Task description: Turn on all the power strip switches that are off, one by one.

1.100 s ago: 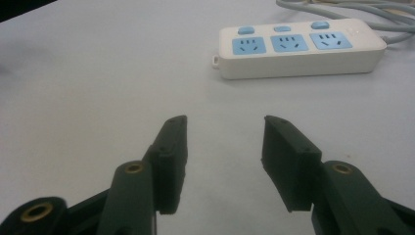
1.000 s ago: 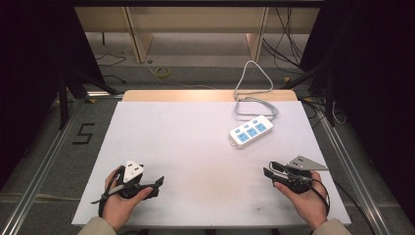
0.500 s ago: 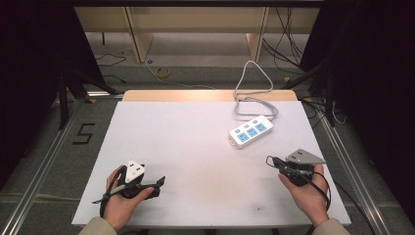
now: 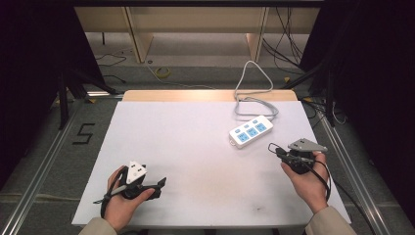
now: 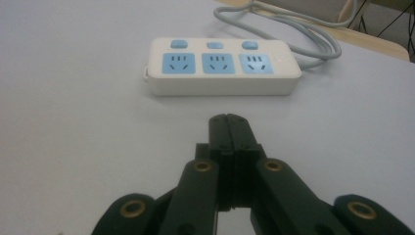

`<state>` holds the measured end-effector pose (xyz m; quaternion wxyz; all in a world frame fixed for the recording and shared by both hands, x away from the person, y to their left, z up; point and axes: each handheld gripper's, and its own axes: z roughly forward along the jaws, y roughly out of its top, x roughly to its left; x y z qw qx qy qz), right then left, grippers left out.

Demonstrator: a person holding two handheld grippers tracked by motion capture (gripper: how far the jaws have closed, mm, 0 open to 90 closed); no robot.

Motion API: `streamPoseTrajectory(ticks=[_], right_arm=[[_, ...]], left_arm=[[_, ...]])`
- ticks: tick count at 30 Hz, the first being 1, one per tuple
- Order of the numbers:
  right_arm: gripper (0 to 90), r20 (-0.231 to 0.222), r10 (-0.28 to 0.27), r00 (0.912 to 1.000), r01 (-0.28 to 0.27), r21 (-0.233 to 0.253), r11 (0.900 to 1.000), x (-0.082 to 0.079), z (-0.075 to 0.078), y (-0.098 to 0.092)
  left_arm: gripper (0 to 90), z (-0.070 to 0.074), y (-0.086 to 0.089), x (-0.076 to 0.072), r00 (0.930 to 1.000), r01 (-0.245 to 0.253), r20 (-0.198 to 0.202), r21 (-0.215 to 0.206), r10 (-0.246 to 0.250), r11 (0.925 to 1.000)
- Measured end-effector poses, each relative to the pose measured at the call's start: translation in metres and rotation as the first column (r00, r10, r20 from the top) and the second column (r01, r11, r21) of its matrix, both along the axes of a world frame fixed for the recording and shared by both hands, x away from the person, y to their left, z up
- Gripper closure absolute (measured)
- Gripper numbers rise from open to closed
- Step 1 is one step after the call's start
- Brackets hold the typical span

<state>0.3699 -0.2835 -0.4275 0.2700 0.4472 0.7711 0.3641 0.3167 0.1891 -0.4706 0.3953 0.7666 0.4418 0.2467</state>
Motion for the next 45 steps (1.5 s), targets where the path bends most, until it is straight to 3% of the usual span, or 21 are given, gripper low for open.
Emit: streamPoseTrajectory(ticks=[11,34,45], right_arm=[[90.0,-0.036,0.012,0.9993,-0.013,-0.018,1.0,0.016,0.0,0.004],[90.0,-0.046,0.008,0.9989,-0.009,-0.021,1.0,0.039,0.008,0.012],[90.0,-0.055,0.005,0.9985,-0.007,-0.045,0.999,0.054,0.01,0.014]], left_arm=[[16.1,0.0,0.003,0.0,0.9998,-0.015,-0.008,0.002,0.015,0.9999],[16.3,-0.001,0.003,0.001,0.9998,-0.015,-0.01,0.008,0.016,0.9999],[16.2,-0.001,0.004,0.001,0.9998,-0.014,-0.014,0.007,0.014,0.9999]])
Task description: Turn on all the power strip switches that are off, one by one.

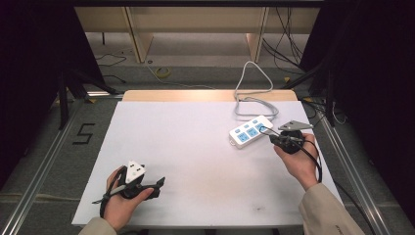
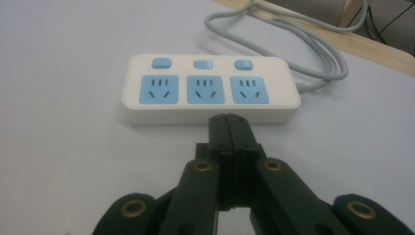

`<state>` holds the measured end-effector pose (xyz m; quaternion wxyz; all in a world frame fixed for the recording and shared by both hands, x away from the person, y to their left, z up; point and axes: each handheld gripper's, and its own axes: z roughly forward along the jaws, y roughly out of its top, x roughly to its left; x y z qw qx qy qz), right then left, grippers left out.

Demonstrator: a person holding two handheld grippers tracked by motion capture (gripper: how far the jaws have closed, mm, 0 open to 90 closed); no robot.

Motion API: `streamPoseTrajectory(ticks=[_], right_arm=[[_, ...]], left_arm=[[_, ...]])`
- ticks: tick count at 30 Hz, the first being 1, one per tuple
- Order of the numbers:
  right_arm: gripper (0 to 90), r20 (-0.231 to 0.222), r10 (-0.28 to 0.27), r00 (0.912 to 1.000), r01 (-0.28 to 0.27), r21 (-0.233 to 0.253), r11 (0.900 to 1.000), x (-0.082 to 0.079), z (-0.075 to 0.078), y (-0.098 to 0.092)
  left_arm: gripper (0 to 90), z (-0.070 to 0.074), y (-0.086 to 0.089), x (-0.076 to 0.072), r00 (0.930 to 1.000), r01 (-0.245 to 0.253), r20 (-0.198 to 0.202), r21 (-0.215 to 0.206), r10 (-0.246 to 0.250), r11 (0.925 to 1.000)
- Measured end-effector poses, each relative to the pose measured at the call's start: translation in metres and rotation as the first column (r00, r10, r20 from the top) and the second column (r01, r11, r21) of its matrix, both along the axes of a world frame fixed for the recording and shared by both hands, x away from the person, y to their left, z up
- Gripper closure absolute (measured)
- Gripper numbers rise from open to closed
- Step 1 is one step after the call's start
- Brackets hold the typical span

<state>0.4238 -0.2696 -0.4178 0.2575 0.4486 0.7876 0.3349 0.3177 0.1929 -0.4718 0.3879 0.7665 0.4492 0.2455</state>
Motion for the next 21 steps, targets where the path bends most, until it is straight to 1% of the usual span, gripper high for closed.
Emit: streamPoseTrajectory(ticks=[10,13,21], right_arm=[[90.0,-0.011,-0.011,0.9999,0.011,-0.002,1.0,0.015,0.002,0.001],[90.0,-0.011,-0.011,0.9999,0.011,-0.004,1.0,0.017,0.002,0.002],[90.0,-0.018,-0.02,0.9996,0.02,-0.011,1.0,0.025,0.004,0.003]], left_arm=[[16.2,-0.001,0.0,0.001,1.0,0.001,-0.001,0.001,-0.001,1.0],[16.3,-0.001,0.0,0.001,1.0,-0.001,-0.003,-0.004,0.001,1.0],[16.4,0.0,0.0,0.0,1.0,0.0,0.001,0.003,0.0,1.0]])
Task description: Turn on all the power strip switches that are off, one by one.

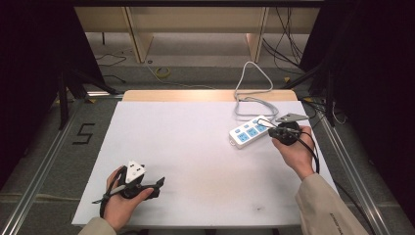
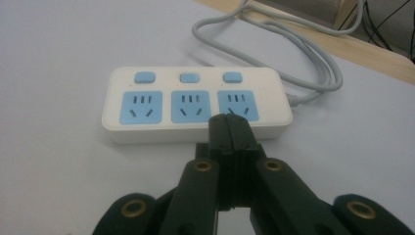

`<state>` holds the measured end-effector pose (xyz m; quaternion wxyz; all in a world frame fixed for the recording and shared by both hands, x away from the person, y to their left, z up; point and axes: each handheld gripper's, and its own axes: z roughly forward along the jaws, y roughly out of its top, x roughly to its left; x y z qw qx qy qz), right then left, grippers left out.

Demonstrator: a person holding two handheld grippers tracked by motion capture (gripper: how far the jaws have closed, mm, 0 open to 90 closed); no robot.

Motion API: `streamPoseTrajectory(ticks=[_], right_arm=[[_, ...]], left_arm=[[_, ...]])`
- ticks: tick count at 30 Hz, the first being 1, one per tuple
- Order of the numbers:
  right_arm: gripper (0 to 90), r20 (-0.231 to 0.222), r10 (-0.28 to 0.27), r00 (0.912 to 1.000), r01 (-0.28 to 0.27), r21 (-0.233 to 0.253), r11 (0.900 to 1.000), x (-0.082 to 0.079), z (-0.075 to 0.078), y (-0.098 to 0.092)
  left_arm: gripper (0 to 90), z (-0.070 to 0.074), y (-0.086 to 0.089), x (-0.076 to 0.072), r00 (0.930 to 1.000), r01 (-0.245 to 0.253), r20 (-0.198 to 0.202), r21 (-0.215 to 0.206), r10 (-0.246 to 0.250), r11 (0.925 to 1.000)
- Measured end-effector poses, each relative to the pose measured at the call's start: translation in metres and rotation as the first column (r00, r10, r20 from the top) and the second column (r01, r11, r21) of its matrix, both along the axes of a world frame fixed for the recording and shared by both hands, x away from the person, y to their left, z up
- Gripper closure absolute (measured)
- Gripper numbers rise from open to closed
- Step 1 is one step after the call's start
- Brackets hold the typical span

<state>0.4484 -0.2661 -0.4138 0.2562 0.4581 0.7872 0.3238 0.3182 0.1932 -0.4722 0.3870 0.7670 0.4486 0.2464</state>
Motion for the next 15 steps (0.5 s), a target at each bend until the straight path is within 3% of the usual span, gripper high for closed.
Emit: streamPoseTrajectory(ticks=[15], right_arm=[[90.0,-0.013,-0.014,0.9998,0.013,-0.009,1.0,0.022,0.004,0.003]], left_arm=[[16.4,0.0,-0.001,0.0,1.0,0.004,-0.004,0.008,-0.004,1.0]])
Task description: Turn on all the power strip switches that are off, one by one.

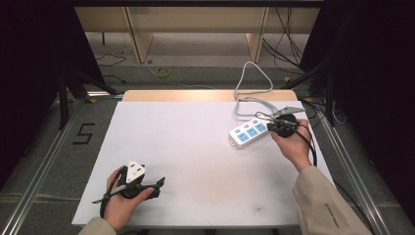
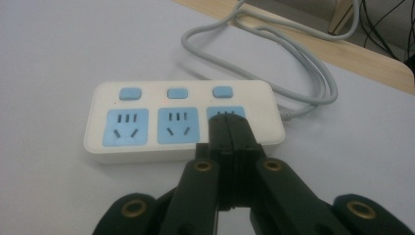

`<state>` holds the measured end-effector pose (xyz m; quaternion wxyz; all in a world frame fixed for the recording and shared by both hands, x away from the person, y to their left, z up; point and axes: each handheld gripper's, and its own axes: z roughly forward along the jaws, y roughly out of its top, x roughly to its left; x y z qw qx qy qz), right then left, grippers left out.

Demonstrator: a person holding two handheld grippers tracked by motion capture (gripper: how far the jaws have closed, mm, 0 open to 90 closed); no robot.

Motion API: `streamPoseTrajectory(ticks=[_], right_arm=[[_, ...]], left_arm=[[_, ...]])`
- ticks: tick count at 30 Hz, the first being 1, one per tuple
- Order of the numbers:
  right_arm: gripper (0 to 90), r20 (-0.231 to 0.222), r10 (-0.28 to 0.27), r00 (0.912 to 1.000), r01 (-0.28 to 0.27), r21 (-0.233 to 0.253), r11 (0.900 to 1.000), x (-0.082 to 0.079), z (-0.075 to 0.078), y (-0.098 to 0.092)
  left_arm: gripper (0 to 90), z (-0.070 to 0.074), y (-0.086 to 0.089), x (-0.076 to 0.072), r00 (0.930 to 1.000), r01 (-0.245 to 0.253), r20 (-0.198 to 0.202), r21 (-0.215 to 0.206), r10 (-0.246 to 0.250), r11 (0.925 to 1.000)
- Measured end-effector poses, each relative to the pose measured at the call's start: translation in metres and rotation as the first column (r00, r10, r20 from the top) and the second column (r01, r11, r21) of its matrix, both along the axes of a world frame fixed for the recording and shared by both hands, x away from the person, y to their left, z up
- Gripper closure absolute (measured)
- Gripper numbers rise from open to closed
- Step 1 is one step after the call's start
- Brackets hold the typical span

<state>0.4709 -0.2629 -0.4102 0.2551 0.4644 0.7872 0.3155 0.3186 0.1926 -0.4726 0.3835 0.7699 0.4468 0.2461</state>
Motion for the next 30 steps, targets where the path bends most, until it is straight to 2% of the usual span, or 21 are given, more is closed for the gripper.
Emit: streamPoseTrajectory(ticks=[30], right_arm=[[90.0,-0.037,-0.022,0.9991,0.022,-0.015,1.0,0.031,0.0,0.005]], left_arm=[[16.5,-0.001,0.0,0.0,1.0,-0.005,0.005,-0.002,0.005,1.0]])
